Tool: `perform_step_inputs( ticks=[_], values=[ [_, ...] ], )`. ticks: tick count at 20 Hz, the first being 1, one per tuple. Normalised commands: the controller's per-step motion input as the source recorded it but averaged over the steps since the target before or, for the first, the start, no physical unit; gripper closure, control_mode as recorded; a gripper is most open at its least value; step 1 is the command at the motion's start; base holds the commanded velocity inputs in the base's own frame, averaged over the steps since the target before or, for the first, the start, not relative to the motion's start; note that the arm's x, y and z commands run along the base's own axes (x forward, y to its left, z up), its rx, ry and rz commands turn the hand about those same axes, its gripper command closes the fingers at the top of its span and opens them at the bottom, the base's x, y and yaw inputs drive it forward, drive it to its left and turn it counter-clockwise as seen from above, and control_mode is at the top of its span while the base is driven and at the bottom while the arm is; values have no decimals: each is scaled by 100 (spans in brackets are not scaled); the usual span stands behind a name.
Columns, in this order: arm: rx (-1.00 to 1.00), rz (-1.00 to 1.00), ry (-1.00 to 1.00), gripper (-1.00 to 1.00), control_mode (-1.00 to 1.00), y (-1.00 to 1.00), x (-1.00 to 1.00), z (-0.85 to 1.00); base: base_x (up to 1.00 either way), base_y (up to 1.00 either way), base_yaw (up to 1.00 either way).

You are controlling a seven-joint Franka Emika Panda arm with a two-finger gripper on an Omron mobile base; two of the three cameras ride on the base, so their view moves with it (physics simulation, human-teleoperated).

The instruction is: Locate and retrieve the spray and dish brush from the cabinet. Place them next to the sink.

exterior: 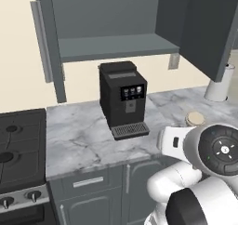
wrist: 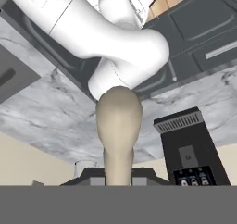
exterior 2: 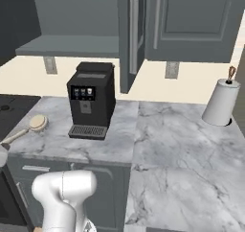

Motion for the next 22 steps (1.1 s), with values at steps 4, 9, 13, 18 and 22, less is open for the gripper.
perform_step_inputs(
  ticks=[4, 9, 13, 18, 22],
  values=[
    [0, 0, 0, 100, 100, 0, 0, 0, -2, 6, -43],
    [0, 0, 0, 100, 100, 0, 0, 0, -2, 0, -47],
    [0, 0, 0, 100, 100, 0, 0, 0, 0, 0, -48],
    [0, 0, 0, 100, 100, 0, 0, 0, -6, 0, -47],
    [0, 0, 0, 100, 100, 0, 0, 0, -49, 0, -36]
  ],
)
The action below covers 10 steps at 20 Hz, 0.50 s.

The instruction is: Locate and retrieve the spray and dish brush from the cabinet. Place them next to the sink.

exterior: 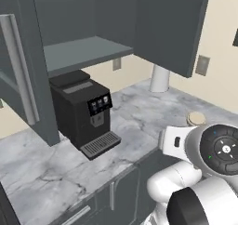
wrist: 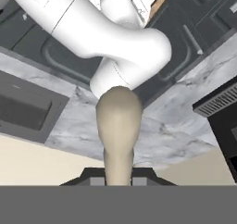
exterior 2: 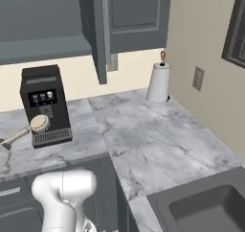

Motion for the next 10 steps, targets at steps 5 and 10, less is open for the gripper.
perform_step_inputs(
  ticks=[5, 10],
  values=[
    [0, 0, 0, 100, 100, 0, 0, 0, -57, 0, -32],
    [0, 0, 0, 100, 100, 0, 0, 0, -39, -2, -36]
  ],
)
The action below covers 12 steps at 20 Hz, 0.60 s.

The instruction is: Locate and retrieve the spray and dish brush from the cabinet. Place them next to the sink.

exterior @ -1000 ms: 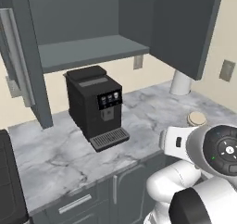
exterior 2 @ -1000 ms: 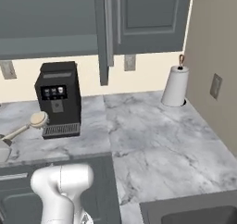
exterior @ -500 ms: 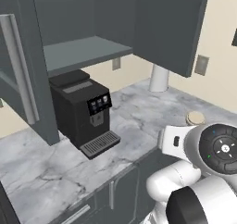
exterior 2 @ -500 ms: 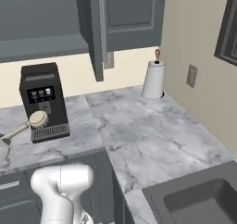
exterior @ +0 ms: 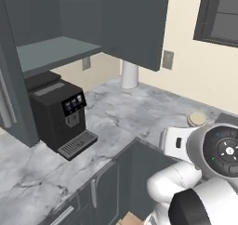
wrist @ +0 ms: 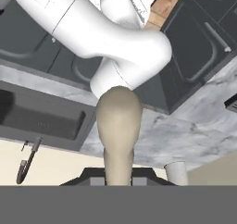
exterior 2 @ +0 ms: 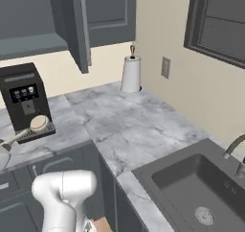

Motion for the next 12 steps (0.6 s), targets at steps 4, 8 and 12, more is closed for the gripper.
perform_step_inputs(
  ticks=[4, 8, 12],
  values=[
    [0, 0, 0, 100, 100, 0, 0, 0, 0, -9, -47],
    [0, 0, 0, 100, 100, 0, 0, 0, 0, -9, -47],
    [0, 0, 0, 100, 100, 0, 0, 0, 0, -11, -46]
  ],
)
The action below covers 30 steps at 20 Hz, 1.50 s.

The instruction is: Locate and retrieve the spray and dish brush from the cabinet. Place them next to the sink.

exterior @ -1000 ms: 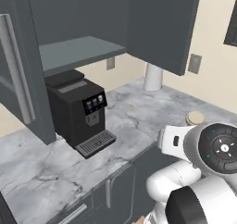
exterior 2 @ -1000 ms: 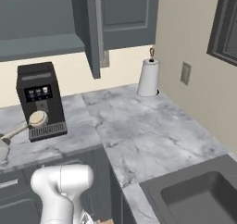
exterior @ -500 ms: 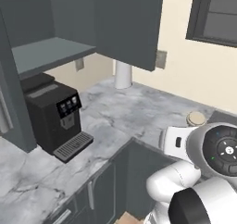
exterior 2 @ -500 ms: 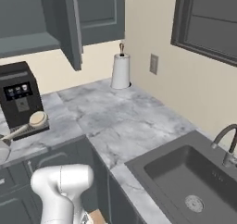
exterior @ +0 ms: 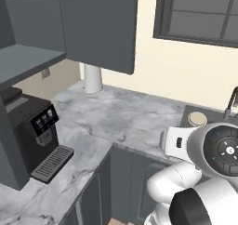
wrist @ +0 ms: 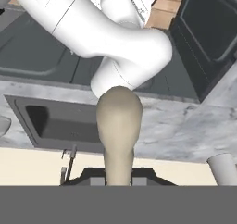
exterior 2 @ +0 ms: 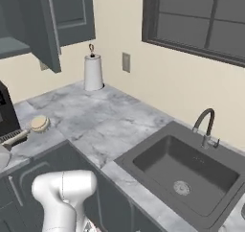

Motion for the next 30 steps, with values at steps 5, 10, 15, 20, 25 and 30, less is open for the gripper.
perform_step_inputs(
  ticks=[5, 10, 15, 20, 25, 30],
  values=[
    [0, 0, 0, 100, 100, 0, 0, 0, -3, -11, -44],
    [0, 0, 0, 100, 100, 0, 0, 0, -14, -17, -39],
    [0, 0, 0, 100, 100, 0, 0, 0, -25, -22, -33],
    [0, 0, 0, 100, 100, 0, 0, 0, -75, -15, -15],
    [0, 0, 0, 100, 100, 0, 0, 0, -62, -5, -16],
    [0, 0, 0, 100, 100, 0, 0, 0, 21, -62, -20]
  ],
)
